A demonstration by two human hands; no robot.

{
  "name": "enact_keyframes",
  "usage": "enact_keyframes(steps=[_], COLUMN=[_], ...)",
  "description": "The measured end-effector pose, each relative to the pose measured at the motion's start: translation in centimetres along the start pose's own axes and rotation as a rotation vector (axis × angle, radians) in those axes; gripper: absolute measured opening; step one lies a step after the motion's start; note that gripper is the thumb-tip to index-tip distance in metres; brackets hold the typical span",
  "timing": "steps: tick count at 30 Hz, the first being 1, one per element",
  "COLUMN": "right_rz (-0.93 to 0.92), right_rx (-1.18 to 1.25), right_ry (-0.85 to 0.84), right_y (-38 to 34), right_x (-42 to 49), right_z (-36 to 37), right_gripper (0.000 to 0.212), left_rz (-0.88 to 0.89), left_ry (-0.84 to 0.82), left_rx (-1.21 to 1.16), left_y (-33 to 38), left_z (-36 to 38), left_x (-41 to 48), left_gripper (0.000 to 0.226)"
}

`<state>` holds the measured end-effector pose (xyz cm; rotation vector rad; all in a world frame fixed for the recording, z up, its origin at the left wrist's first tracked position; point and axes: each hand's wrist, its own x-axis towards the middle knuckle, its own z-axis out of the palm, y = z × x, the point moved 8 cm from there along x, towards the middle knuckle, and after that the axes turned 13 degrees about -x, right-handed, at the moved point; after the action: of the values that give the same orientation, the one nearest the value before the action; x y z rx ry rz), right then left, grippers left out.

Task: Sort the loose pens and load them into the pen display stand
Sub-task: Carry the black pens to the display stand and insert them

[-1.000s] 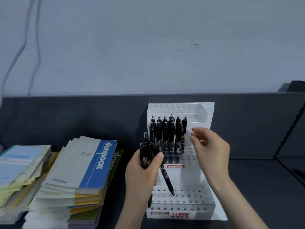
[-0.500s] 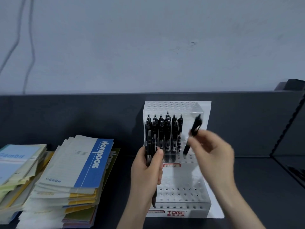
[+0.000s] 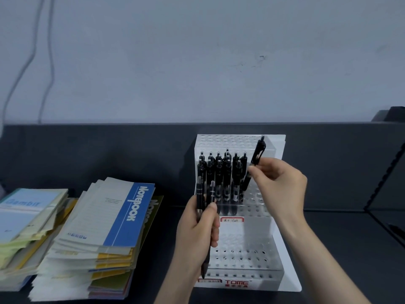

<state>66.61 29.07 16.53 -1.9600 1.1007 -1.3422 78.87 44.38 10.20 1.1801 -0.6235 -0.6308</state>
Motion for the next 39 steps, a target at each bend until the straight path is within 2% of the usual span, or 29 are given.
enact_keyframes(steps=[8,13,17,20,22,26,34,36,39], right_rz=[-0.01,-0.048,-0.066,-0.069,-0.041,0.032,0.133,0.174,0.196], right_rx=[-0.203,-0.37,-0.395,-0.304,-0.165,-0.007,0.094,0.18,0.329], right_ry=[-0.119,-0.125,-0.175,-0.12,-0.098,-0.317,-0.308,-0.253,0.006], right_y=[1.4,1.2,1.1,1.3,0.9,0.3,0.8,0.7,0.7], right_x=[-1.0,-1.5,-1.5,-2.3,-3.4,-5.8,-6.3,-5.8,-3.1], right_z=[1.8,2.0,2.1,0.7,-0.3,1.3,1.4,0.7,-2.7], right_gripper=[0.013,0.008,0.008,0.011,0.005,0.008,0.008,0.007,0.006], left_rz=[0.014,0.023,0.031,0.032,0.031,0.032,0.061,0.06,0.048], left_ry=[-0.019,-0.009,0.014,-0.004,-0.023,-0.07,-0.13,-0.112,0.019], left_rx=[0.022,0.019,0.013,-0.003,-0.011,-0.015,-0.021,-0.013,0.036], left_y=[-0.1,-0.4,-0.7,-0.7,-0.8,-1.3,-1.8,-1.8,-1.9], left_z=[-0.1,-0.2,-0.3,0.0,0.3,1.2,2.0,1.9,0.1], left_x=[0.0,0.1,0.1,-0.1,-0.1,-0.2,-0.6,-0.7,-0.8], left_gripper=[0.016,0.015,0.017,0.016,0.013,0.009,0.01,0.013,0.016])
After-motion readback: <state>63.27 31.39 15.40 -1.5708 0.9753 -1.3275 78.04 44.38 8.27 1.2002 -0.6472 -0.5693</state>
